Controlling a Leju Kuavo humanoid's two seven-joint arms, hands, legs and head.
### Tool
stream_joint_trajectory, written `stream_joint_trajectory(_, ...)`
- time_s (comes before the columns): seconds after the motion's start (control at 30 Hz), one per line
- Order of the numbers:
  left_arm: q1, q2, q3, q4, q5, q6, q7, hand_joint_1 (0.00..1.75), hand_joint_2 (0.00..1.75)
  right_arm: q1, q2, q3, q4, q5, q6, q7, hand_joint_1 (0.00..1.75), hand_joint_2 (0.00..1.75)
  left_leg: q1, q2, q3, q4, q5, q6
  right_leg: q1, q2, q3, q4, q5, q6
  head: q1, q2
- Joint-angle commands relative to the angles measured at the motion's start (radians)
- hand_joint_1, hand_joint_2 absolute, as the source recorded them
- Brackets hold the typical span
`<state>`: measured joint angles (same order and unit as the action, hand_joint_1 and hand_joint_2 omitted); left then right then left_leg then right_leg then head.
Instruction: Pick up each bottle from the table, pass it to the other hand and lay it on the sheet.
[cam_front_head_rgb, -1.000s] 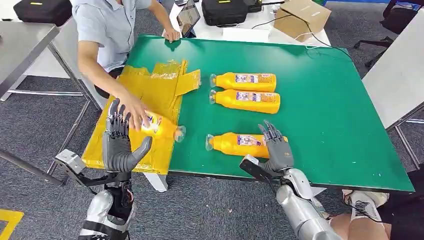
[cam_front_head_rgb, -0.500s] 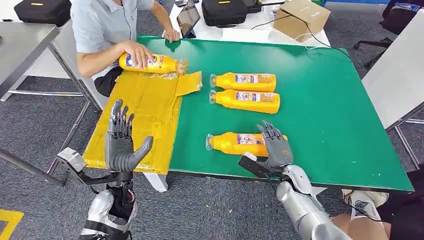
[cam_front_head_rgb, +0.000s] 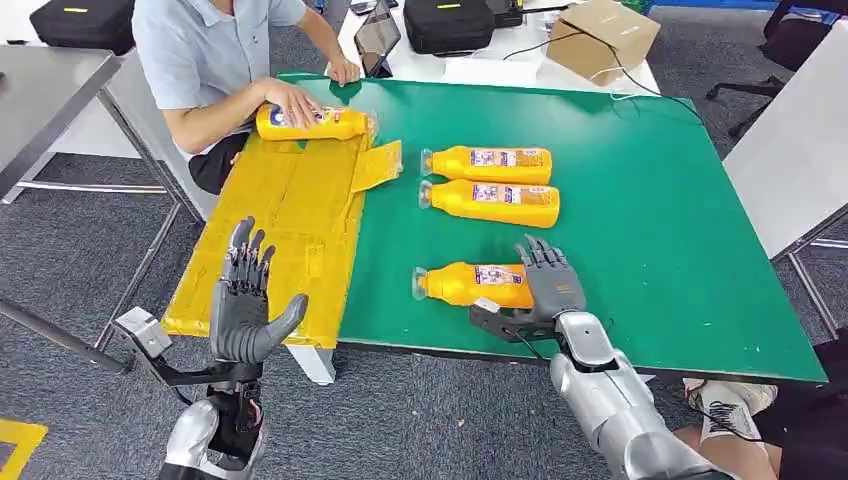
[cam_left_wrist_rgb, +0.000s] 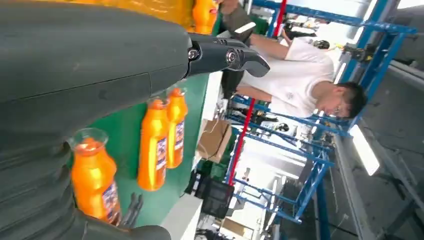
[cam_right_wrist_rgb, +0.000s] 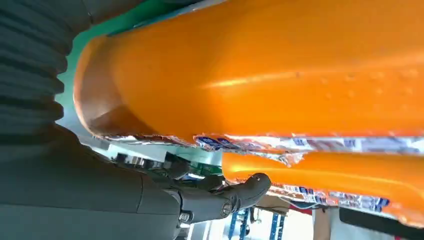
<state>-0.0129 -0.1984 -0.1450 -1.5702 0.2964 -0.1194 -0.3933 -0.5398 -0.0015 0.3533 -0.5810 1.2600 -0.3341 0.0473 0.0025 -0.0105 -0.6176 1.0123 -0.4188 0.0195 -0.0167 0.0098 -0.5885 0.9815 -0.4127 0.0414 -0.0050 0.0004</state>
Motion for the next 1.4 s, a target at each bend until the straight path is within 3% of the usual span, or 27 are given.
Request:
stream_joint_trajectory(0.03,-0.002,0.017,0.045,0.019,0.024,-0.031,0.036,0.0,1.75,-0.054,-0.028,0.078,0.108,0.022,0.114,0.026,0.14,1.75,0.001,-0.001,0.004,-0.001,0.0,-0.001,0.001,-0.002,0.004,-0.002,0.0,-0.002,0.0,0.0)
stream_joint_trajectory(0.07,-0.009,0.018,0.044,0.027,0.023,-0.033,0.037,0.0,1.75,-0.072,-0.03,0.071,0.131,0.004,0.149,0.013,1.31,1.75,0.001,0.0,0.004,-0.001,0.0,-0.001,0.001,-0.001,0.004,-0.001,0.0,-0.002,0.0,0.0)
stream_joint_trajectory(0.1,-0.015,0.019,0.044,0.034,0.023,-0.034,0.037,0.0,1.75,-0.083,-0.033,0.067,0.149,-0.006,0.17,0.002,1.69,1.75,0.0,0.0,0.003,-0.001,0.0,-0.001,0.001,-0.001,0.004,-0.001,0.0,-0.001,0.0,0.0)
stream_joint_trajectory(0.13,-0.018,0.02,0.043,0.038,0.022,-0.035,0.036,0.0,1.75,-0.088,-0.038,0.063,0.161,-0.014,0.184,-0.001,1.75,1.75,0.001,-0.001,0.004,-0.001,0.0,-0.001,0.001,-0.002,0.005,-0.001,0.0,-0.002,0.0,0.0)
stream_joint_trajectory(0.47,-0.041,0.036,0.029,0.076,0.015,-0.046,0.029,0.0,1.75,-0.077,-0.061,0.043,0.231,-0.079,0.287,-0.059,1.75,1.75,0.001,-0.004,0.008,-0.002,0.001,0.0,0.002,-0.005,0.009,-0.004,0.001,-0.001,0.0,0.0)
stream_joint_trajectory(0.8,-0.064,0.053,-0.002,0.109,0.015,-0.058,0.021,0.0,1.75,-0.017,-0.086,-0.018,0.219,-0.209,0.296,-0.214,1.75,1.75,0.002,-0.007,0.015,-0.002,0.0,0.001,0.002,-0.007,0.009,-0.006,-0.001,-0.001,0.0,0.0)
stream_joint_trajectory(0.9,-0.077,0.059,-0.013,0.122,0.02,-0.062,0.017,0.0,1.75,0.021,-0.074,-0.089,0.179,-0.331,0.273,-0.35,1.75,1.75,0.002,-0.005,0.018,-0.003,-0.002,0.002,0.002,-0.005,0.01,-0.008,-0.002,0.002,0.0,0.0)
stream_joint_trajectory(0.93,-0.079,0.052,-0.009,0.125,0.023,-0.042,0.009,0.0,1.75,0.043,-0.065,-0.118,0.142,-0.386,0.23,-0.42,1.75,1.75,0.002,-0.006,0.018,-0.004,-0.002,0.001,0.003,-0.007,0.011,-0.009,-0.002,0.001,0.0,0.0)
stream_joint_trajectory(1.0,-0.081,0.047,-0.012,0.123,0.021,-0.028,0.007,0.0,1.75,0.056,-0.055,-0.126,0.129,-0.403,0.214,-0.435,1.75,1.75,0.002,-0.006,0.02,-0.004,-0.002,0.002,0.003,-0.007,0.013,-0.01,-0.002,0.001,0.0,0.0)
stream_joint_trajectory(1.13,-0.064,0.018,-0.014,0.096,-0.056,0.176,-0.031,0.0,1.75,0.157,-0.01,-0.185,-0.082,-0.559,0.124,-0.542,1.75,1.75,0.002,0.001,0.02,-0.003,-0.004,0.001,0.002,-0.001,0.022,-0.009,-0.001,0.002,0.0,0.0)
stream_joint_trajectory(1.4,0.034,0.022,-0.062,0.037,-0.188,0.326,-0.047,0.0,1.75,0.283,0.046,-0.199,-0.446,-0.748,0.11,-0.586,1.75,1.75,0.001,0.004,0.013,-0.001,-0.005,0.001,0.003,0.003,0.014,-0.005,0.0,0.0,0.0,0.0)
